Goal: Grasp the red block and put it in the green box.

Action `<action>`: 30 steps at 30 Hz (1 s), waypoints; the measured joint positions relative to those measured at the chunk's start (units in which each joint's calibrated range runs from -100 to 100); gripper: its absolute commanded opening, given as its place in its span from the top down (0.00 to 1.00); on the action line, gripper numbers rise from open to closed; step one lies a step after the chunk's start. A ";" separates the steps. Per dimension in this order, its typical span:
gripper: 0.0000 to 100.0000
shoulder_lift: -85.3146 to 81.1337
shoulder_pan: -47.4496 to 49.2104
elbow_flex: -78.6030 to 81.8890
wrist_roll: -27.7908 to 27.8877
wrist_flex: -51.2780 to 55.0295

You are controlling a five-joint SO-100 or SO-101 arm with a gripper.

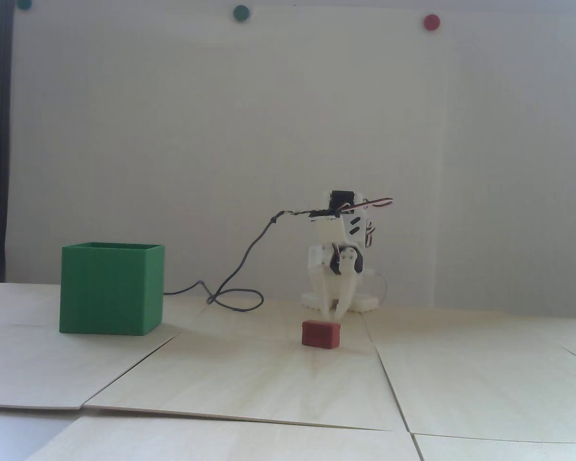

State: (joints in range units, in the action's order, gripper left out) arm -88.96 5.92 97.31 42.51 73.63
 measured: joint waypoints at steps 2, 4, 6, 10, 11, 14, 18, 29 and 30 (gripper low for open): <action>0.98 0.00 0.00 0.00 0.00 0.00; 0.98 0.00 0.15 0.00 0.00 0.00; 0.98 0.00 2.98 0.00 0.00 -0.75; 0.93 0.00 6.19 -0.72 0.00 -4.91; 0.92 0.17 6.57 -1.25 0.00 -5.16; 0.91 0.33 7.11 -6.45 0.00 -5.16; 0.91 1.25 7.72 -15.22 0.00 -5.16; 0.91 33.62 7.95 -46.11 -0.15 -5.16; 0.91 37.94 7.87 -50.49 -0.21 -5.16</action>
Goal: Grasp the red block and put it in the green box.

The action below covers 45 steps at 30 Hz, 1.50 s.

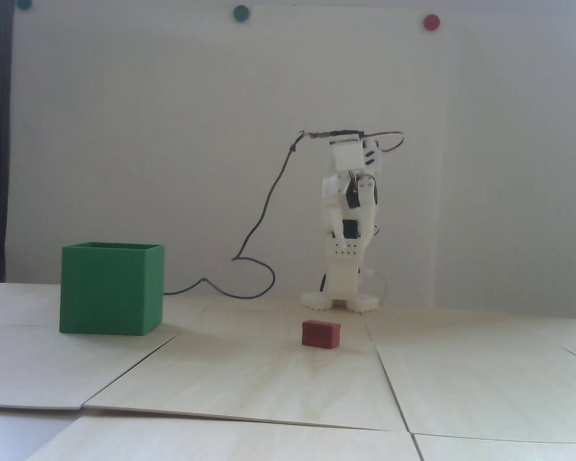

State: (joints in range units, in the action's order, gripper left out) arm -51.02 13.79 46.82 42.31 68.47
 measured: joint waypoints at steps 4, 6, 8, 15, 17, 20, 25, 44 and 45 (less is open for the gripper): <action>0.91 17.93 -1.15 -16.38 -0.98 2.66; 0.91 28.31 -1.30 -26.50 -1.85 5.82; 0.90 35.62 -1.30 -32.77 -2.16 8.32; 0.83 59.61 -3.82 -56.67 -2.31 10.65; 0.83 64.59 -4.43 -61.77 -2.31 10.73; 0.83 71.32 -5.27 -68.13 -2.31 10.73; 0.83 79.29 -7.03 -75.74 -2.31 10.73; 0.83 82.44 -9.02 -78.16 1.85 10.73; 0.82 82.44 -9.02 -78.16 1.85 10.73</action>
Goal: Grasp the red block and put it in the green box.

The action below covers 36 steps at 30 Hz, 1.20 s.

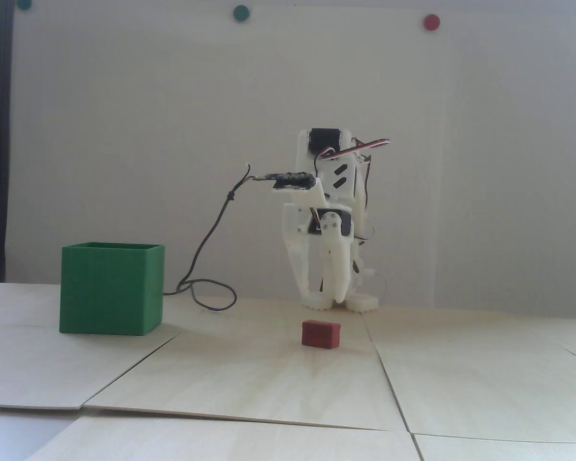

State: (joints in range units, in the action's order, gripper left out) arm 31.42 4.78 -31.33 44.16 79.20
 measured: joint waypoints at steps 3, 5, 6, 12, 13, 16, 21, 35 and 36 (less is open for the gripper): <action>0.82 0.00 0.00 0.00 0.00 0.00; 0.80 0.08 0.00 0.00 0.00 0.00; 0.78 0.50 0.00 -0.09 0.00 0.00; 0.75 4.32 0.08 -3.94 0.26 0.00; 0.75 5.06 0.08 -4.66 0.51 0.00; 0.75 6.31 0.23 -5.73 0.87 0.00; 0.75 6.64 0.31 -5.91 0.98 0.00; 0.75 6.64 2.14 -5.91 0.98 6.32; 0.75 6.64 1.99 -5.91 0.98 6.32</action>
State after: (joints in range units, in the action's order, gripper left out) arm 38.07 6.76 -37.24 45.13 85.52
